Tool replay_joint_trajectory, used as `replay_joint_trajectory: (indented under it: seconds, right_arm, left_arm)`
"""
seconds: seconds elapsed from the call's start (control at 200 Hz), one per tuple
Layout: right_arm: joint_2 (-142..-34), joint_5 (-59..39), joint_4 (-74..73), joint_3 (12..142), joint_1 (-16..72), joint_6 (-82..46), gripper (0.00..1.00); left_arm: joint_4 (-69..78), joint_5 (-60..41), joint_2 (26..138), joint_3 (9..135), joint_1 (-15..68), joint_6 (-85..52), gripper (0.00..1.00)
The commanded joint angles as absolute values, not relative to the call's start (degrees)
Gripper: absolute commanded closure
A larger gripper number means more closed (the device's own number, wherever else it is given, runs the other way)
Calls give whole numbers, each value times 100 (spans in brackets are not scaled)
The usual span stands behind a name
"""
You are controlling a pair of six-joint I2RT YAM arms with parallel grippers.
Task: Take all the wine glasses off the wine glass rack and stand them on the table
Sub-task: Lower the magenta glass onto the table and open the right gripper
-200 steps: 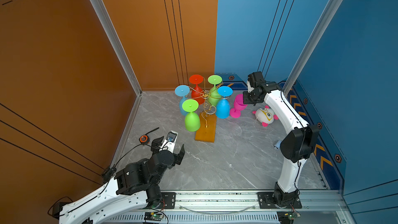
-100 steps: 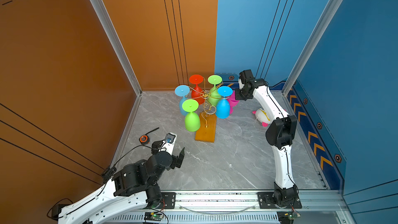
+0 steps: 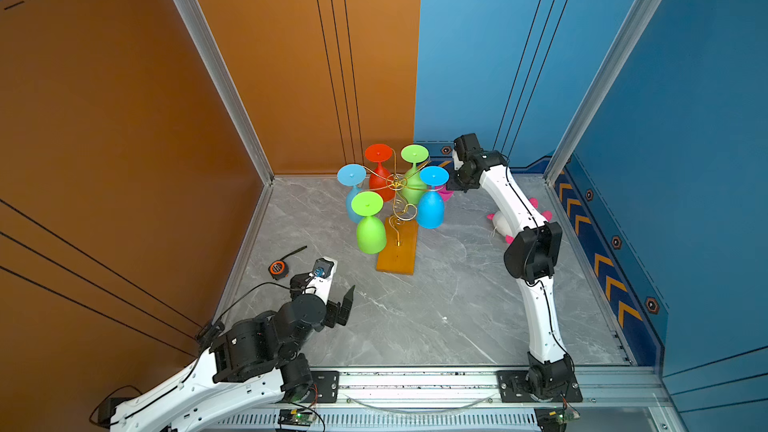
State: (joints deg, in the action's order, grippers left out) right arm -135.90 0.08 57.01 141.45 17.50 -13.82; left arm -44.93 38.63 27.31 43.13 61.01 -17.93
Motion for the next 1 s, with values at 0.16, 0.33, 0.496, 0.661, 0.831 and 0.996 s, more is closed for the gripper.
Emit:
replay_joint_trajectory:
  seconds: [0.16, 0.33, 0.496, 0.661, 0.831, 0.996]
  right_arm:
    - [-13737, 126, 5801, 14393, 1815, -1512, 92]
    - [-13732, 170, 5801, 14388, 1811, -1514, 89]
    - [-13754, 158, 5792, 14411, 1807, -1520, 84]
    - [-13748, 99, 5757, 14412, 1794, -1540, 79]
    - [-13598, 20, 5762, 14394, 1784, -1521, 70]
    - [-13282, 53, 5750, 14370, 1790, -1453, 56]
  left_arm:
    - [-4597, 3736, 2664, 4228, 6033, -1872, 2]
    - [-4592, 3719, 2638, 4228, 6036, -1883, 2]
    - [-4596, 3718, 2604, 4228, 6033, -1883, 2]
    - [-4599, 3703, 2575, 4223, 6037, -1881, 2]
    - [-4596, 3691, 2592, 4212, 6030, -1881, 2]
    - [-4596, 3682, 2610, 4232, 6035, -1881, 2]
